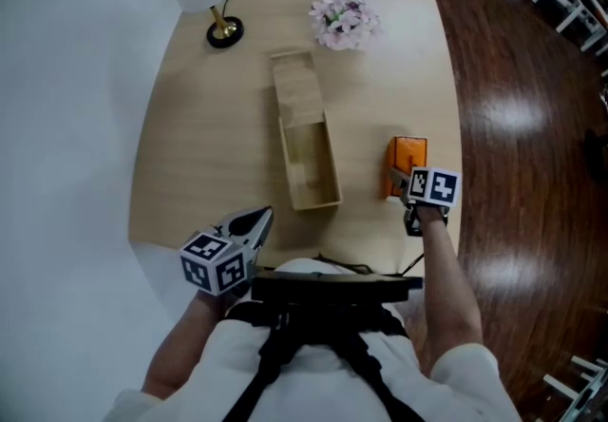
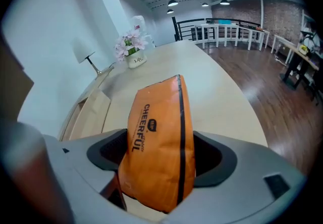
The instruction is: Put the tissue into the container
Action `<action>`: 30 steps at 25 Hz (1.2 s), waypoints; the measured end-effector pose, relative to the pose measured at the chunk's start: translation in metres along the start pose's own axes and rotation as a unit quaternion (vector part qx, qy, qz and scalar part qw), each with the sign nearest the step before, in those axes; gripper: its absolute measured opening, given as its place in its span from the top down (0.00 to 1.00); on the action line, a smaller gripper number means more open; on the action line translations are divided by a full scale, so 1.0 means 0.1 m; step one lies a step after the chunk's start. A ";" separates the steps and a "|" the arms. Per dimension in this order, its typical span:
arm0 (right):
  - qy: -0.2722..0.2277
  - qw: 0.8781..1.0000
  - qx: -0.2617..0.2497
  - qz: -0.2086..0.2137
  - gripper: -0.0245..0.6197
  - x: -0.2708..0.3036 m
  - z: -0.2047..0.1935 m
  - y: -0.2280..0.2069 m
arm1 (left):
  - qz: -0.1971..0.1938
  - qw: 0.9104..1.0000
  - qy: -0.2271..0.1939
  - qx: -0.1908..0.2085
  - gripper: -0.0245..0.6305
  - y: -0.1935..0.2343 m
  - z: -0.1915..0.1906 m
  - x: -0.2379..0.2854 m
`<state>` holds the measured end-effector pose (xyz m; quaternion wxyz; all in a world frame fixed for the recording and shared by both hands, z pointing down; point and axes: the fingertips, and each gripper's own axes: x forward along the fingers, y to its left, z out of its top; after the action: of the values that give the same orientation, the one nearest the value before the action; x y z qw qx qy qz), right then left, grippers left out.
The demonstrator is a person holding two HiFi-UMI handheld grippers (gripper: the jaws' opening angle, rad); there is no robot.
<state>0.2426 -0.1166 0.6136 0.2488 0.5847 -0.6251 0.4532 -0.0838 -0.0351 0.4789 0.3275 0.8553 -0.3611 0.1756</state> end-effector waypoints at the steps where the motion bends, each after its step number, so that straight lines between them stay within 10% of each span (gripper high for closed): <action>1: -0.003 1.000 0.008 0.002 0.35 -0.02 0.00 -0.01 | 0.001 1.000 -0.001 -0.002 0.97 0.01 0.00 -0.01; 30: -0.103 0.986 -0.060 0.117 0.39 -0.74 0.72 1.49 | -0.011 0.999 -0.034 -0.021 0.97 0.23 0.15 -0.19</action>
<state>0.1297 -0.1554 0.4766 0.1628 0.5350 -0.7375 0.3786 -0.1126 -0.0480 0.4675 0.3348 0.8577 -0.3661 0.1348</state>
